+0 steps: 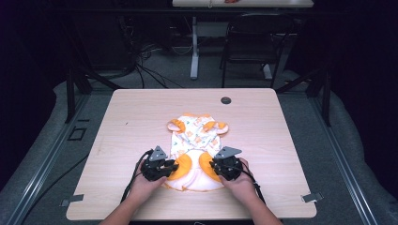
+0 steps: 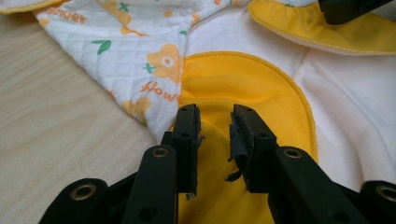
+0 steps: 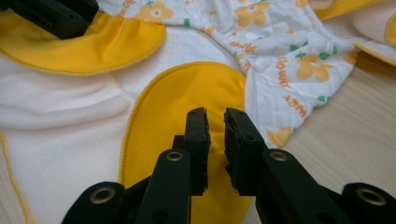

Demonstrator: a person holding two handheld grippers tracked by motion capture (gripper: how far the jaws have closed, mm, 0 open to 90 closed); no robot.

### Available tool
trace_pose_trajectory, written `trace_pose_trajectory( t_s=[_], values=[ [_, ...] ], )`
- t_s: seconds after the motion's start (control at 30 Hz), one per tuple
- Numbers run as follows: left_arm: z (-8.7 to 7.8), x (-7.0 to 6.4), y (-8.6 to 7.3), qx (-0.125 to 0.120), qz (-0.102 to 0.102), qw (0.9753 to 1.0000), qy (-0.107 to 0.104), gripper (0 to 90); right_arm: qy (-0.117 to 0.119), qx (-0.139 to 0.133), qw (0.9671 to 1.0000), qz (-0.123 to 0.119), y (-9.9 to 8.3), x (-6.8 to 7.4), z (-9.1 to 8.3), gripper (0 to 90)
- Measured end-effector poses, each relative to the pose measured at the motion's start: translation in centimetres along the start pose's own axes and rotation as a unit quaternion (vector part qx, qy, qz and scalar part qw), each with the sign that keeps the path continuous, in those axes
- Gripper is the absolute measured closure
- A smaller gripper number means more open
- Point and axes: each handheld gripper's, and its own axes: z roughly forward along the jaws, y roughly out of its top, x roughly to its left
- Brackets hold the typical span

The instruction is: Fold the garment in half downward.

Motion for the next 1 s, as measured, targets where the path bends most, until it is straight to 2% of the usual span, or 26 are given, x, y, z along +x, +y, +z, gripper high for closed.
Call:
trace_pose_trajectory(
  t_s=[0.1,0.17,0.27,0.43,0.63,0.67,0.77,0.83,1.0],
  values=[
    [-0.1,0.1,0.0,0.004,0.000,1.0000,-0.006,72.6,0.004,0.019,0.9998,-0.005,-0.3,-0.1,0.4,79.5],
    [-0.2,0.0,-0.1,0.008,-0.003,0.9999,-0.011,72.7,0.011,0.019,0.9998,-0.001,-0.4,-0.2,0.3,79.5],
    [-0.4,-0.3,-0.1,0.014,0.006,0.9998,-0.016,72.9,0.021,0.025,0.9995,-0.006,-0.5,-0.1,0.1,79.5],
    [-0.9,-1.2,-0.4,0.025,0.026,0.9991,-0.020,72.9,0.024,0.032,0.9990,-0.020,-0.8,0.7,-0.5,79.5],
    [-1.4,-2.3,-1.3,0.022,0.030,0.9988,-0.033,72.6,0.026,0.041,0.9985,-0.025,-1.3,1.5,-1.3,79.5],
    [-1.8,-2.7,-1.5,0.025,0.026,0.9985,-0.041,72.6,0.031,0.050,0.9980,-0.020,-1.5,1.9,-1.7,79.2],
    [-2.1,-3.0,-1.8,0.027,0.030,0.9982,-0.044,72.6,0.037,0.054,0.9976,-0.022,-1.8,2.2,-2.1,79.2],
    [-2.5,-3.6,-2.0,0.032,0.034,0.9979,-0.046,72.6,0.052,0.057,0.9969,-0.016,-2.2,2.8,-2.6,79.3],
    [-3.3,-4.6,-2.7,0.041,0.038,0.9973,-0.048,72.6,0.062,0.062,0.9958,-0.025,-2.6,3.6,-3.2,79.3]
  ],
)
